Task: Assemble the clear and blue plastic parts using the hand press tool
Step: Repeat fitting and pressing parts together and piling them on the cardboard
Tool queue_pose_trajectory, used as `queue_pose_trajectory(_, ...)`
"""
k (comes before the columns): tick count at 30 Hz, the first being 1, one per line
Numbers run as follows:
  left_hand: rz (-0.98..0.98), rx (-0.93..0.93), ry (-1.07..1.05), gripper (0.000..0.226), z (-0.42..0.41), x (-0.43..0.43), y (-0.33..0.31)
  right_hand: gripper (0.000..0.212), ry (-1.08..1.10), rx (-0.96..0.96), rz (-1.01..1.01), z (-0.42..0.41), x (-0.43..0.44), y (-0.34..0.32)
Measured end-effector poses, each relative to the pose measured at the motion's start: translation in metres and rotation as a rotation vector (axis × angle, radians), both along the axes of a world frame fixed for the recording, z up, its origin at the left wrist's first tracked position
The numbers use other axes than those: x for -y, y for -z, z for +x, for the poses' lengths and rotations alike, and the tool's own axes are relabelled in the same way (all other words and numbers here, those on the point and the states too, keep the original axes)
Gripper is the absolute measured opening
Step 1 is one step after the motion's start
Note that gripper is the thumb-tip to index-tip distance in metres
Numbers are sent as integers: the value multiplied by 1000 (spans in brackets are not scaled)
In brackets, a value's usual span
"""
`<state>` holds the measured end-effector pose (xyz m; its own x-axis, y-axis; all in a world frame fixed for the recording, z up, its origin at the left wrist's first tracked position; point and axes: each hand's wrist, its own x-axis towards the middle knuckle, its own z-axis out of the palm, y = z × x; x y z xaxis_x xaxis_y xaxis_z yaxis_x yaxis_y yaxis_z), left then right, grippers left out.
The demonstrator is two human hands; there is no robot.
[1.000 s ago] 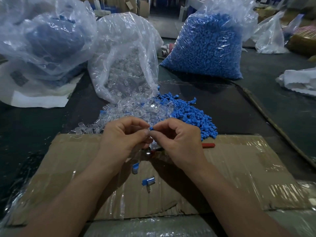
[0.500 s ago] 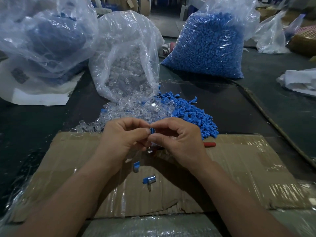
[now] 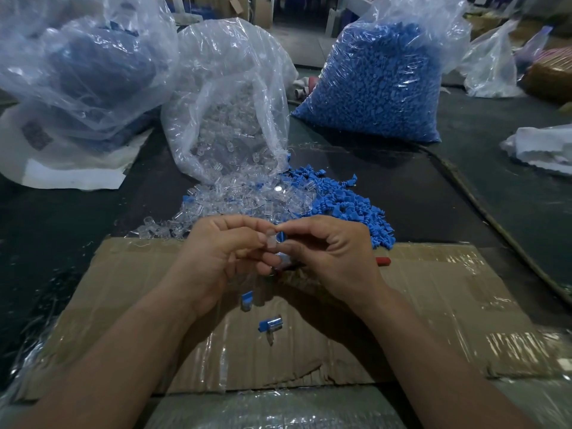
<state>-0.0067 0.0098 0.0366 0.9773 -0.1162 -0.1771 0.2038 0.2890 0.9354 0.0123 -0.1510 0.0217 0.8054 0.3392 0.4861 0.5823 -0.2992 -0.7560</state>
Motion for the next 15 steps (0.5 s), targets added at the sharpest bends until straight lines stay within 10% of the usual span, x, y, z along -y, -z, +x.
queue_pose_trajectory(15,36,-36,-31,8,0,1,6,25,-5,115,-121,-2,-1,-5)
